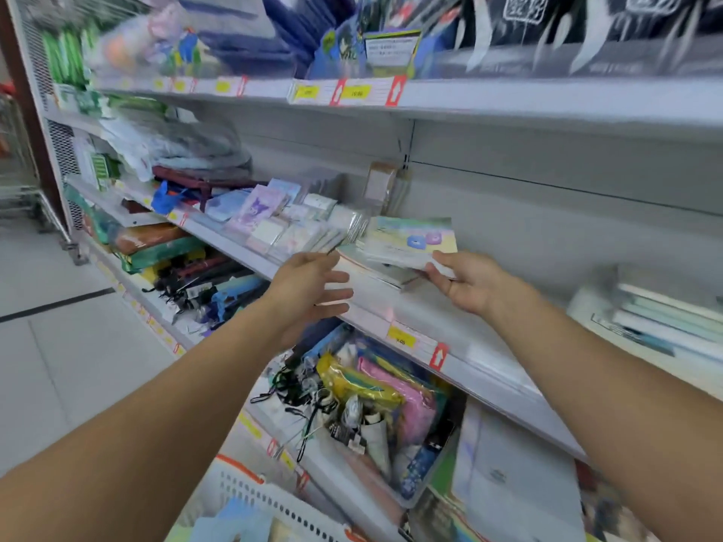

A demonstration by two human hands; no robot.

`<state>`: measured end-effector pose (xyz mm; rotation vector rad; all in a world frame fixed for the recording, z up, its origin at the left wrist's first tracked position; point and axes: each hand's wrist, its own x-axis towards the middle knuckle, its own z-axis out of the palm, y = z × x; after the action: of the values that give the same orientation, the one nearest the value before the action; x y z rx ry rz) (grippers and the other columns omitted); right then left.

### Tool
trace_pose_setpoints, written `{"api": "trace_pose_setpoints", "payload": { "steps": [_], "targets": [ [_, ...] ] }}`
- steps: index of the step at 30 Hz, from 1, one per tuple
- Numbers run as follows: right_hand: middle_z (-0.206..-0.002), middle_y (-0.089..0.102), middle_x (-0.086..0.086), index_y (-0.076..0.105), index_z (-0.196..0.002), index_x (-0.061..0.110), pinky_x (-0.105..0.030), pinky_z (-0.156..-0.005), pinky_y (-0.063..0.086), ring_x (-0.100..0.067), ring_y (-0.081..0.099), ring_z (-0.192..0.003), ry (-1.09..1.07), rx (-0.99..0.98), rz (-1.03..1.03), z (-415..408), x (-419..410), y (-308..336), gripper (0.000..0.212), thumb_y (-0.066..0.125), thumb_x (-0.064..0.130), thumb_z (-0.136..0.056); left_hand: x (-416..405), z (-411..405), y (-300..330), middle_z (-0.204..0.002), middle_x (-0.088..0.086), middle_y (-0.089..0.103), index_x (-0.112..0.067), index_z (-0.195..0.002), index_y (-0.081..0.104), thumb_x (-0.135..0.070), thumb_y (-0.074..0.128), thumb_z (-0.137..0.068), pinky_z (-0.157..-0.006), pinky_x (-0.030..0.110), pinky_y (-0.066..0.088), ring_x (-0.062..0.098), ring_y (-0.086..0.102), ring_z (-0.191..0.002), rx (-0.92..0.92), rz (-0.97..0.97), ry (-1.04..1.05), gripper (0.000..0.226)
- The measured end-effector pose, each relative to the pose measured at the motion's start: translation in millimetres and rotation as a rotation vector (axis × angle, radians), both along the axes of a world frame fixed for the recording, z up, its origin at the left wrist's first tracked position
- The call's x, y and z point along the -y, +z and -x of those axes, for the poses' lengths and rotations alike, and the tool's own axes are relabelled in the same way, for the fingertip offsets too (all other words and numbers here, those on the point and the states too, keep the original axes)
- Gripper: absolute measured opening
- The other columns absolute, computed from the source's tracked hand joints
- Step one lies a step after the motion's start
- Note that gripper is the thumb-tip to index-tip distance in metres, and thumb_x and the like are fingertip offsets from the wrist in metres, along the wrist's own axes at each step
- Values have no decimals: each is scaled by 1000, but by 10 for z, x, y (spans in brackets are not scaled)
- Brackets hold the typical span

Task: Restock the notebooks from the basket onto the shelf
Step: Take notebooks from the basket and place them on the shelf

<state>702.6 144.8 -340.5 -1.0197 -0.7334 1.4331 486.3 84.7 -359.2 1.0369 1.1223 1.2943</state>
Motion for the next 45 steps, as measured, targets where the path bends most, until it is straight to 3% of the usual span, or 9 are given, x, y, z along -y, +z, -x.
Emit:
{"api": "trace_pose_setpoints", "payload": {
  "steps": [4,9,15,21,24,29,34,38,45],
  "targets": [
    [-143,39,-22,48,-106,0,-34,-45,58,-48,54,-116,-124,-104,101,-23,-620,-9,16,37,-11,-100,-125,90,-119,-109,10,70,-15,-117,53,-33,56,-98,-64,32,62,26,73,-90,-29,9,14,27],
    [-139,46,-23,48,-119,-4,-36,-105,45,-37,47,-131,-17,-100,135,198,-1082,-169,21,38,-10,-101,-288,204,-301,-103,9,72,-15,-114,58,-29,56,-99,-59,30,59,22,74,-79,-50,41,72,21],
    [-73,52,-6,47,-76,9,-15,-50,50,-11,51,-60,-17,571,58,337,-1284,-224,26,65,-4,-90,-409,369,-549,-92,5,76,-16,-110,62,-28,59,-97,-54,26,55,19,74,-73,-117,121,102,18],
    [-107,66,-14,61,-88,13,-30,-81,51,-24,65,-101,-149,1409,-27,344,-1346,-318,32,77,39,-82,-397,563,-673,-94,5,75,-20,-109,63,-28,57,-98,-57,28,56,19,73,-74,-156,135,127,15],
    [-120,67,-15,64,-113,5,-33,-86,48,-32,62,-113,-364,1452,-183,375,-1121,-364,40,68,37,-89,-274,686,-817,-91,4,75,-20,-107,63,-29,58,-97,-54,25,55,18,73,-73,-199,168,140,15],
    [-59,56,9,62,-78,23,-20,-58,40,-3,52,-58,-320,1038,-807,1126,75,-1049,15,59,33,-89,306,979,-1699,-84,7,70,-10,-102,64,-27,60,-95,-56,27,55,20,67,-68,-262,382,230,19],
    [-70,61,-8,61,-73,8,-39,-66,60,-25,67,-64,622,863,185,1932,1486,-2967,29,74,31,-86,1446,1368,-3039,-88,18,60,-6,-98,65,-15,60,-90,-73,43,51,31,62,-89,-649,671,309,13],
    [-92,63,-13,62,-88,4,-31,-62,59,-30,69,-83,578,948,516,2041,1988,-3907,42,82,39,-76,1873,1573,-3579,-138,21,52,4,-138,44,-18,50,-97,-94,31,44,33,51,-125,-804,984,233,47],
    [-102,71,-22,64,-90,-5,-38,-70,59,-30,71,-82,385,889,616,2089,2044,-4163,37,85,21,-74,1963,1509,-3839,-133,18,54,-3,-128,54,-20,50,-93,-97,30,43,31,53,-121,-936,939,108,38]
  ]
}}
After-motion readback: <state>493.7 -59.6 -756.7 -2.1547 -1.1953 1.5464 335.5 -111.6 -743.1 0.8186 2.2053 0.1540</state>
